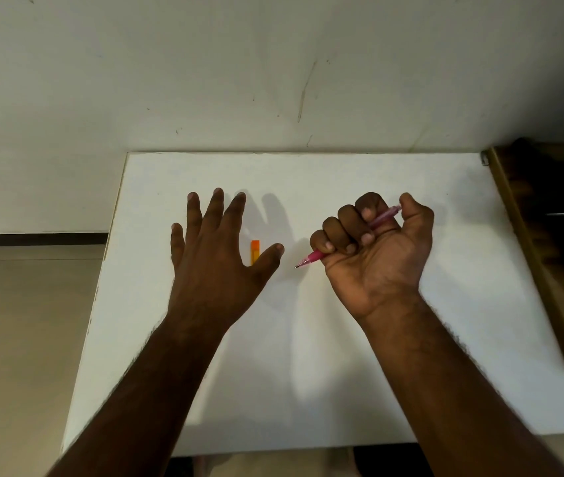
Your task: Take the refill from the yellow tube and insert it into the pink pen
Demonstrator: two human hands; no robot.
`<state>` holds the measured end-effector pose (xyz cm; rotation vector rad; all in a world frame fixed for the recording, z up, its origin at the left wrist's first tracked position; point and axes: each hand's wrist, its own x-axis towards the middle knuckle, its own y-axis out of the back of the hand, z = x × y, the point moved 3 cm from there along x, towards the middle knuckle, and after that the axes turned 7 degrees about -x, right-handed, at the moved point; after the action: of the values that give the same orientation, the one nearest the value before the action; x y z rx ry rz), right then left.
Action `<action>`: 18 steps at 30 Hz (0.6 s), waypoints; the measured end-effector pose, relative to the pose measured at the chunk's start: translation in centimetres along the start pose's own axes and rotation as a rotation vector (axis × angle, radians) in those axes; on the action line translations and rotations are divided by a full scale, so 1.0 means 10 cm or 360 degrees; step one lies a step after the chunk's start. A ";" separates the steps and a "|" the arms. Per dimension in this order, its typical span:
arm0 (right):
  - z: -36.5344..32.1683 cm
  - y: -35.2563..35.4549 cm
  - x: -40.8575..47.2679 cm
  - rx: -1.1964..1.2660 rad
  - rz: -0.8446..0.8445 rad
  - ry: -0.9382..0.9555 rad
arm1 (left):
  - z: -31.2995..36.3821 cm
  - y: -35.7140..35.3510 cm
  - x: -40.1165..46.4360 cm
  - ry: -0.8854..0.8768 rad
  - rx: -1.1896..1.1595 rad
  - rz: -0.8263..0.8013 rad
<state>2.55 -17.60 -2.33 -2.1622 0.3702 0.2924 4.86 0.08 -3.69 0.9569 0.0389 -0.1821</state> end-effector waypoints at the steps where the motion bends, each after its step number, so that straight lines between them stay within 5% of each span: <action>1: 0.00 0.00 0.00 0.0002 -0.0004 -0.0004 | 0.00 0.00 0.00 0.0000 0.0000 -0.0002; 18: 0.01 -0.01 0.00 0.0015 0.0011 -0.0024 | 0.00 0.00 -0.01 -0.0004 -0.0018 0.0000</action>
<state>2.61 -17.49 -2.35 -2.1485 0.3700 0.3103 4.80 0.11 -3.66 0.9456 0.0378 -0.1829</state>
